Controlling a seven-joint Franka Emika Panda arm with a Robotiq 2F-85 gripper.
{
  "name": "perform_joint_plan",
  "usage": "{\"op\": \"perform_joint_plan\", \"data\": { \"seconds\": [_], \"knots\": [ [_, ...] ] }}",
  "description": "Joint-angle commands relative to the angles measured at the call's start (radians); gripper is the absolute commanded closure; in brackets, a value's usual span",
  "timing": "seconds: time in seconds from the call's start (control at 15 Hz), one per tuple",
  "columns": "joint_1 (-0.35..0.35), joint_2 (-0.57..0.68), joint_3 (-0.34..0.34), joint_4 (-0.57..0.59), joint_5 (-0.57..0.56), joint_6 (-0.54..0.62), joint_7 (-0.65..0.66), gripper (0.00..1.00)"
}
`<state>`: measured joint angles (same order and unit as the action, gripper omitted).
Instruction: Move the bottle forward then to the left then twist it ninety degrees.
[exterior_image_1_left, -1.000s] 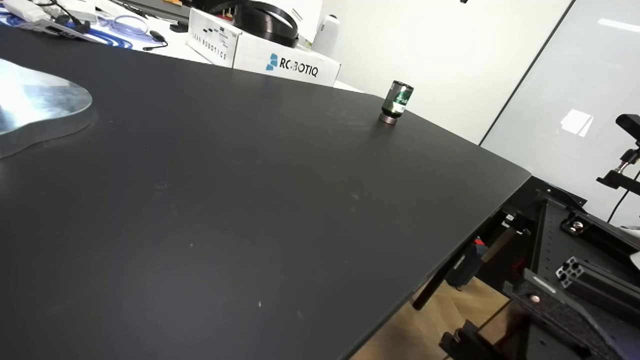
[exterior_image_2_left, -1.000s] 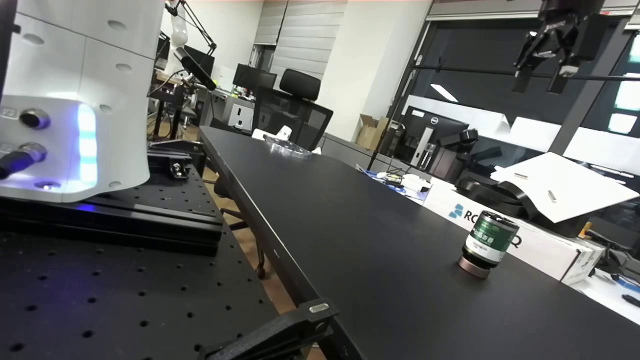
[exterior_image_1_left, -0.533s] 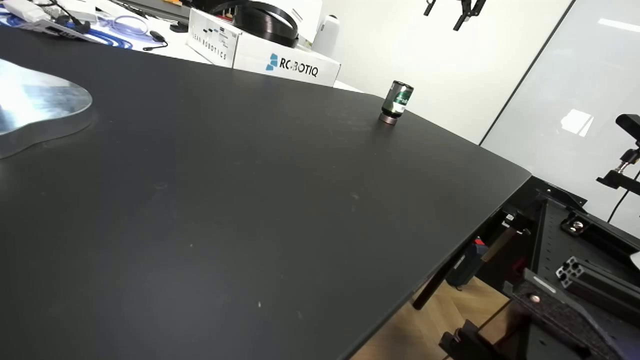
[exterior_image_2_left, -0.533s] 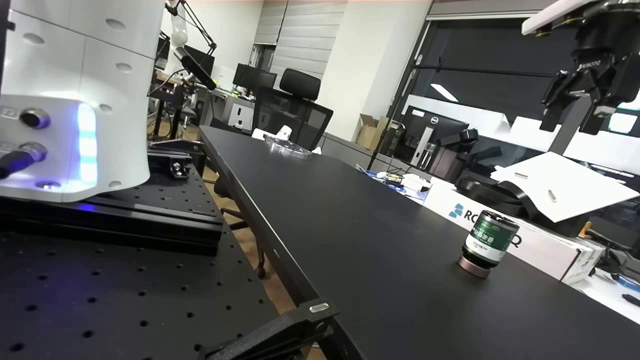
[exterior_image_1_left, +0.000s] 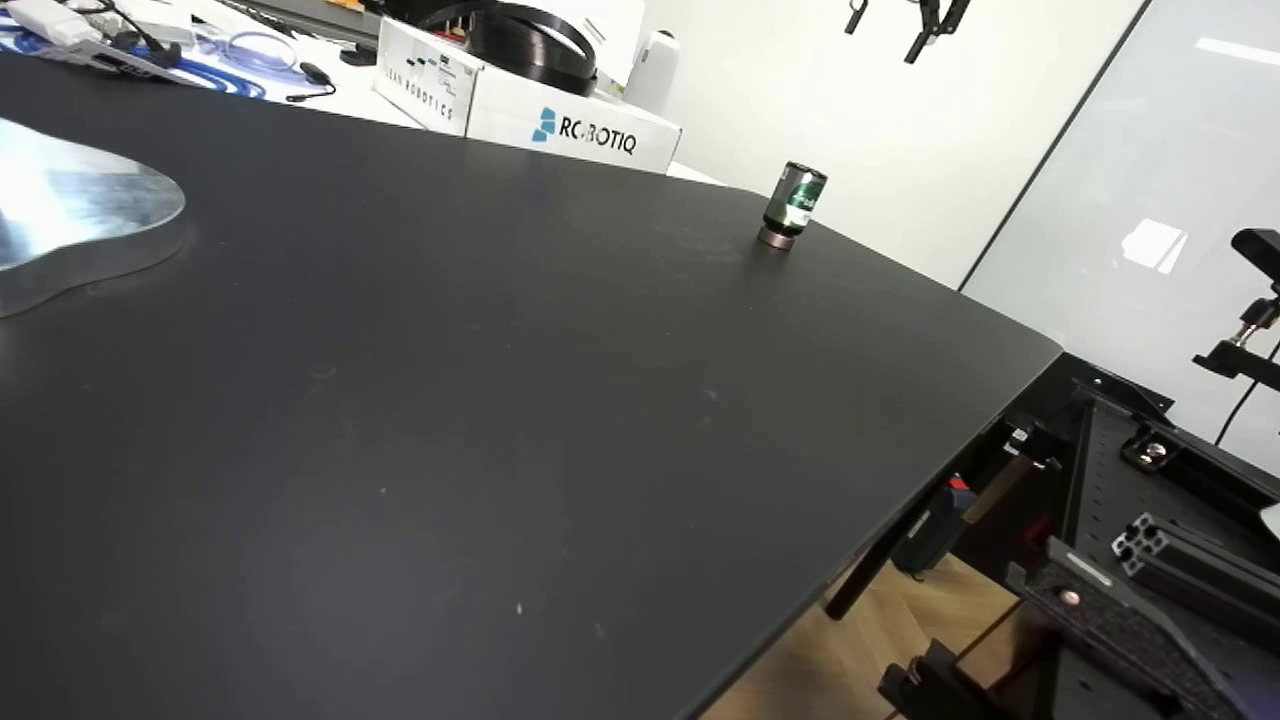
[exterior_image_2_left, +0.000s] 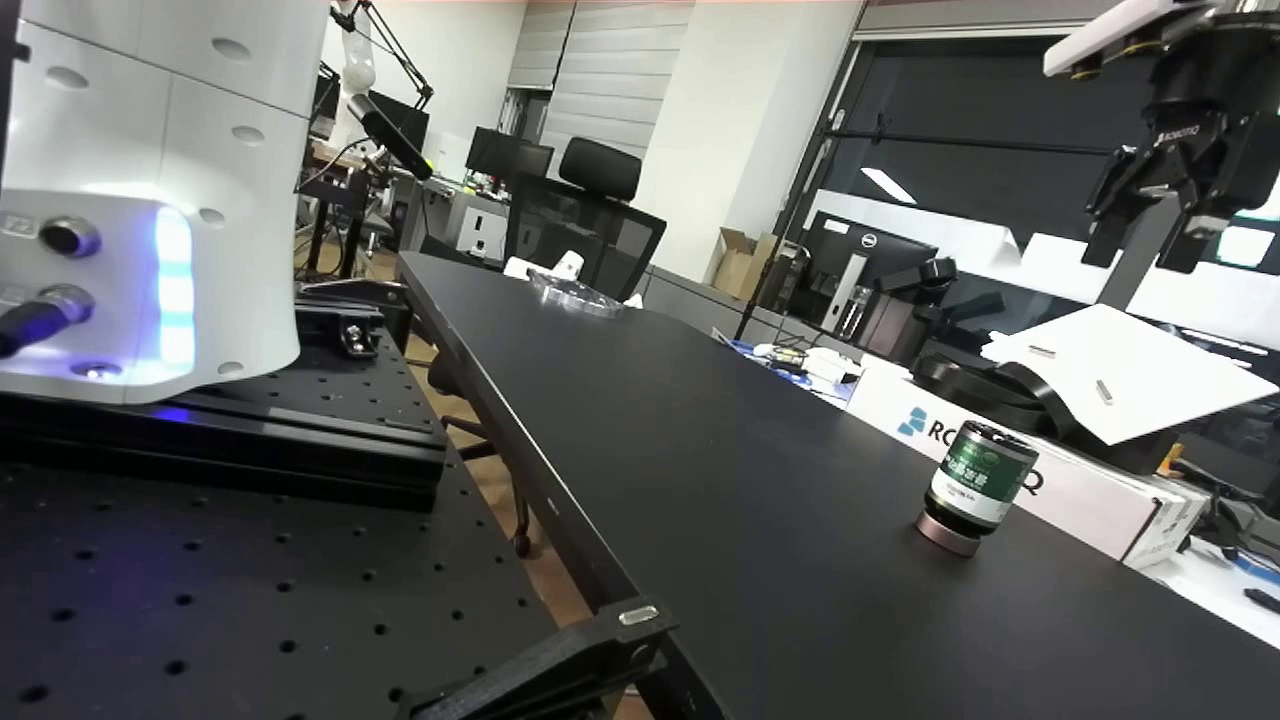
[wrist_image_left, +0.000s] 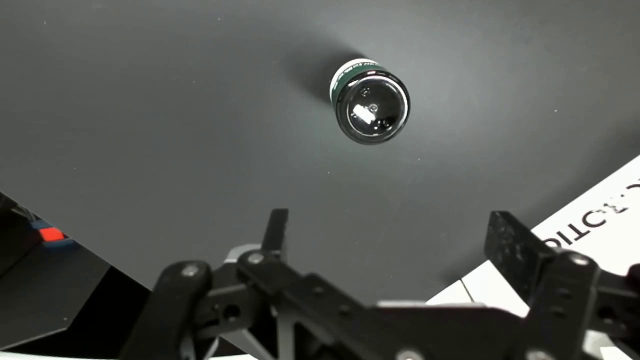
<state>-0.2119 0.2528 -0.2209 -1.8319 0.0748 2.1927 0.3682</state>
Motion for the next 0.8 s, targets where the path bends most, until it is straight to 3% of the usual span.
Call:
{"op": "perform_joint_plan", "data": {
  "seconds": [0.0,0.33,0.73],
  "knots": [
    [0.035,0.053,-0.023,-0.034,-0.042,0.077,0.168,0.00],
    [0.085,0.158,-0.047,-0.088,-0.043,0.224,0.335,0.00],
    [0.126,0.262,-0.071,-0.083,-0.035,0.269,0.429,0.00]
  ]
}}
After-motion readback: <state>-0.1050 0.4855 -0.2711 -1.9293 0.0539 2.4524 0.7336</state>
